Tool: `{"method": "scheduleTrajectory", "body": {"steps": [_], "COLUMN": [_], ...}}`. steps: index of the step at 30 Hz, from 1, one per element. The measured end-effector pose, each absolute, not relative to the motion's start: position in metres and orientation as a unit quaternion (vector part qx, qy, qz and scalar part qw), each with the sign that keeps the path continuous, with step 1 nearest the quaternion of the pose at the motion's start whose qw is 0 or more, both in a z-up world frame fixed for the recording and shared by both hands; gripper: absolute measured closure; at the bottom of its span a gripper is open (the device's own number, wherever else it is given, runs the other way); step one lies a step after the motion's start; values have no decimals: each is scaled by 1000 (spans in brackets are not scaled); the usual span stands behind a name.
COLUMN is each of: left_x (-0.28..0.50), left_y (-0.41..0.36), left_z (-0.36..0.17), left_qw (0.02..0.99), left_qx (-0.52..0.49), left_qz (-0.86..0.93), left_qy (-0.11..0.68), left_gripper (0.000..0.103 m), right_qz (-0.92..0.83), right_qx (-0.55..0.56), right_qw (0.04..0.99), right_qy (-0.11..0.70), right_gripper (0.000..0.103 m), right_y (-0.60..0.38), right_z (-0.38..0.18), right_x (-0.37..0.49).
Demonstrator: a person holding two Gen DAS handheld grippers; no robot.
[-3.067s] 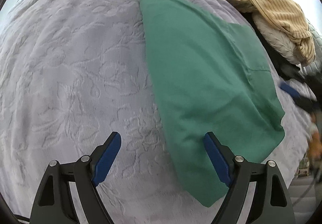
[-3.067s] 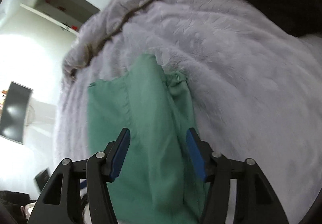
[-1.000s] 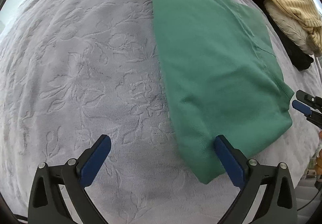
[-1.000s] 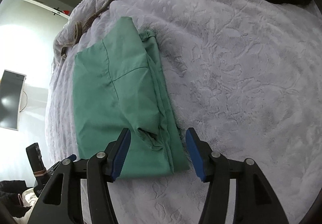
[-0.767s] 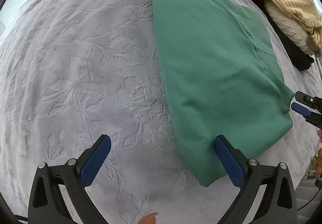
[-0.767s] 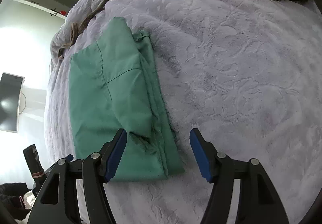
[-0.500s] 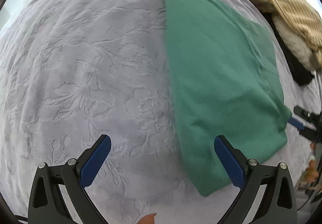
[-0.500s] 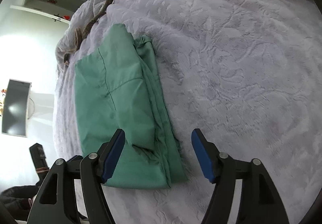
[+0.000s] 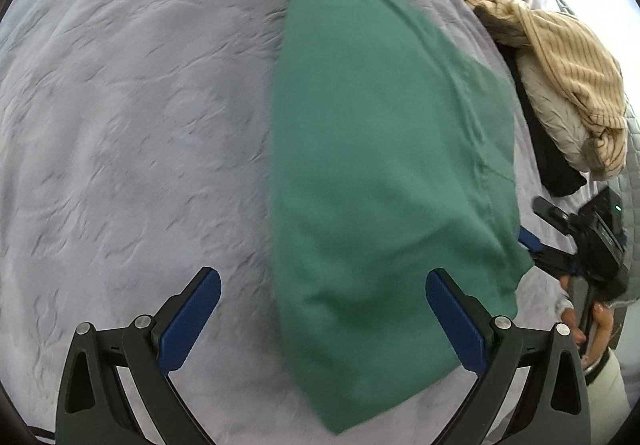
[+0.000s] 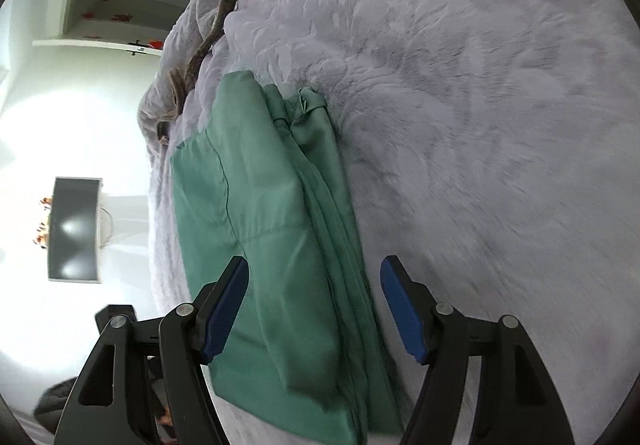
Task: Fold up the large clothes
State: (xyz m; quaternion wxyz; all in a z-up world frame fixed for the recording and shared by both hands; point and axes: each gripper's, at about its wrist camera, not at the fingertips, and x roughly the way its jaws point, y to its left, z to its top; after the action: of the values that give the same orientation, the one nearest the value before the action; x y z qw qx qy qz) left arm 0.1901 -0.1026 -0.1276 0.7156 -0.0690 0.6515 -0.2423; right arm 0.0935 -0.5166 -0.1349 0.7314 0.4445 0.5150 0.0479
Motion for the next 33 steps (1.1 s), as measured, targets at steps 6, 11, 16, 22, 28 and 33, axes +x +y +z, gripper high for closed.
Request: {"method": "scheduleTrajectory", "body": {"steps": [6, 11, 16, 22, 28, 33], "left_x": [200, 201, 200, 204, 206, 202], "left_y": [-116, -123, -140, -144, -142, -146], "left_z": [-146, -157, -155, -167, -171, -171], "left_qw": [701, 692, 697, 689, 681, 682], "left_qx": [-84, -104, -81, -84, -93, -81], "left_qz": [-250, -251, -259, -265, -273, -275], "left_qy": [663, 669, 663, 670, 673, 673], "left_gripper": [0, 0, 0, 0, 0, 1], "right_qz": [77, 116, 150, 129, 138, 125], "right_qx": [504, 501, 460, 491, 494, 486], "right_qw": [696, 690, 706, 688, 683, 685], "right_qy": [506, 509, 517, 518, 520, 528], "right_gripper": [31, 29, 29, 31, 31, 31], "right_y": [-523, -509, -498, -515, -505, -499], "right_z": [-164, -158, -148, -178, -184, -184], "right_x": [130, 157, 169, 169, 182, 187]}}
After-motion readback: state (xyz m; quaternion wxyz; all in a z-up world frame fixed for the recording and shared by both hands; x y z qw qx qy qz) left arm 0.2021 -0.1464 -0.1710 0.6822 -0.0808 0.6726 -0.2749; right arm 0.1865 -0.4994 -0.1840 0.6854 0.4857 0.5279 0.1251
